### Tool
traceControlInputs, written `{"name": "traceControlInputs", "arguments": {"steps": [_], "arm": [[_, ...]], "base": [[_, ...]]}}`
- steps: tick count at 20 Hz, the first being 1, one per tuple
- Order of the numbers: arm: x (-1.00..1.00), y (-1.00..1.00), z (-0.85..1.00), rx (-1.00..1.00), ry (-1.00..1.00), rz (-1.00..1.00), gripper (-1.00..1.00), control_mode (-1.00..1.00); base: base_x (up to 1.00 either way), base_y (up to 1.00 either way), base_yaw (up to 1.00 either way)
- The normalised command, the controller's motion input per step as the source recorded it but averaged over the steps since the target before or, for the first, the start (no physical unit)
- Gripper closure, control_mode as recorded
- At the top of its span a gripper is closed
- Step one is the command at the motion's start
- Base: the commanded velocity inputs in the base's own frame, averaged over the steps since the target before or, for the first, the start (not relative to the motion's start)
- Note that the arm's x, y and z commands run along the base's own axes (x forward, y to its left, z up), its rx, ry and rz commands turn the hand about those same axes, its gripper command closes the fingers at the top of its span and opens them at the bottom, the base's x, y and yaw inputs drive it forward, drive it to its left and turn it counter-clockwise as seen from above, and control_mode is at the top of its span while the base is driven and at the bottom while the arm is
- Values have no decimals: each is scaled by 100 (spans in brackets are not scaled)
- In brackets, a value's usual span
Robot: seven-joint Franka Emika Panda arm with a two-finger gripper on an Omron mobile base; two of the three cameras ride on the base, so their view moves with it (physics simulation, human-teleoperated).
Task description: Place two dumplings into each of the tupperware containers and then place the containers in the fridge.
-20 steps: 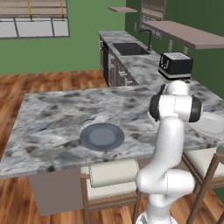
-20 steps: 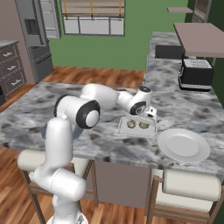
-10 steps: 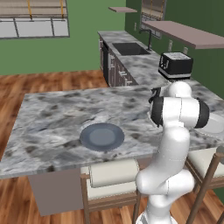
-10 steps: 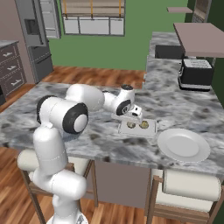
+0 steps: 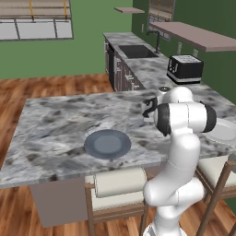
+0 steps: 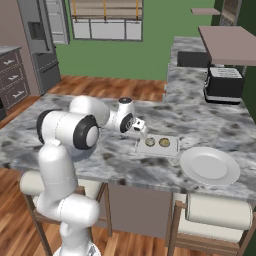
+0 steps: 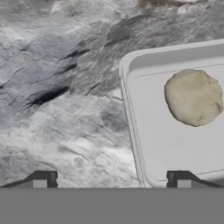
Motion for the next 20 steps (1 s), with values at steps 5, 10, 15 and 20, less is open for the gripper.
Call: {"name": "traceControlInputs", "arguments": {"steps": [5, 10, 15, 20], "arm": [[37, -18, -6, 5, 0, 0, -100, -100], [0, -16, -37, 3, 1, 0, -100, -100], [0, 0, -30, 0, 0, 0, -100, -100], [0, 4, -12, 0, 0, 0, -100, -100]], "base": [[0, 0, 0], [0, 0, 0], [0, 0, 0], [0, 0, 0]]}}
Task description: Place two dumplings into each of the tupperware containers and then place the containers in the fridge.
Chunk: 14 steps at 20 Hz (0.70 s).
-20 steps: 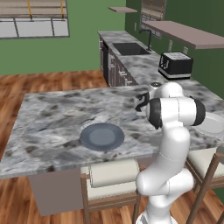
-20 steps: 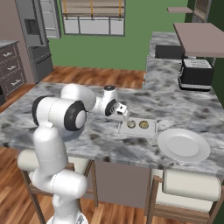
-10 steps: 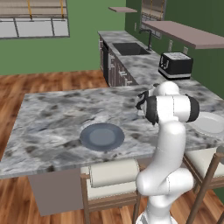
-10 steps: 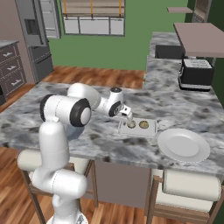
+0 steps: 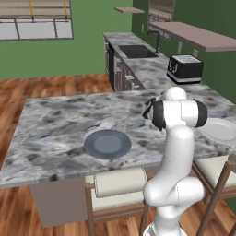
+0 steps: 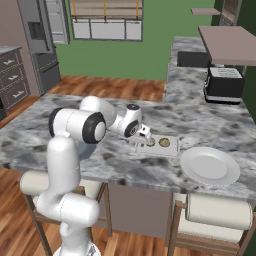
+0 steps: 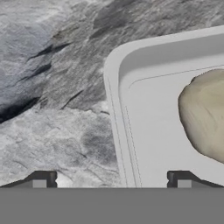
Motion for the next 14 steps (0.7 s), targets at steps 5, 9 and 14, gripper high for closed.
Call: {"name": "traceControlInputs", "arguments": {"steps": [5, 9, 14], "arm": [[3, 5, -12, 0, 0, 0, -100, -100], [13, 6, -9, 0, 1, 0, -100, -100], [23, 1, -16, 0, 0, 0, -100, -100]], "base": [[0, 0, 0], [0, 0, 0], [0, 0, 0]]}}
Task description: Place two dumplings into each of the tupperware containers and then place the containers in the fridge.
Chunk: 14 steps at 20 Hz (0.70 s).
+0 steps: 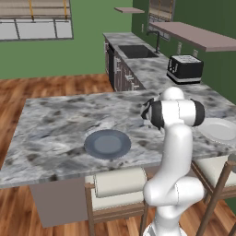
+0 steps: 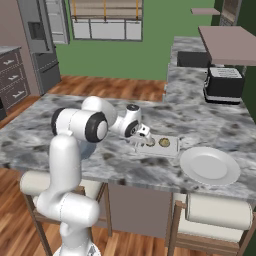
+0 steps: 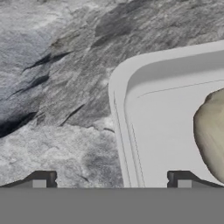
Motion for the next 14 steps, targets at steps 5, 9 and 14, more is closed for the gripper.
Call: {"name": "traceControlInputs", "arguments": {"steps": [5, 9, 14], "arm": [[8, 3, -7, 0, 1, 0, 100, -100], [0, 0, 0, 0, 0, 0, 100, -100], [0, 0, 0, 0, 0, 0, 100, -100]], "base": [[0, 0, 0], [0, 0, 0], [0, 0, 0]]}}
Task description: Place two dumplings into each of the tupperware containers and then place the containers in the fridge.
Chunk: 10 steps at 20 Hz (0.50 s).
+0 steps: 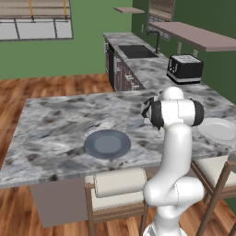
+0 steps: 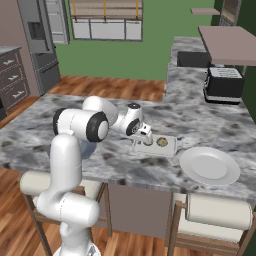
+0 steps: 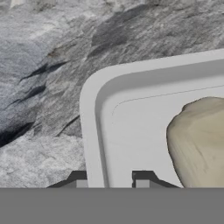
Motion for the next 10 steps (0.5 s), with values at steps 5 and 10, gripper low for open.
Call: {"name": "traceControlInputs", "arguments": {"steps": [5, 10], "arm": [[-2, 0, 3, 0, 1, 2, 100, -100], [-17, 1, 20, -1, -5, 14, 100, -100]], "base": [[0, 0, 0], [0, 0, 0]]}}
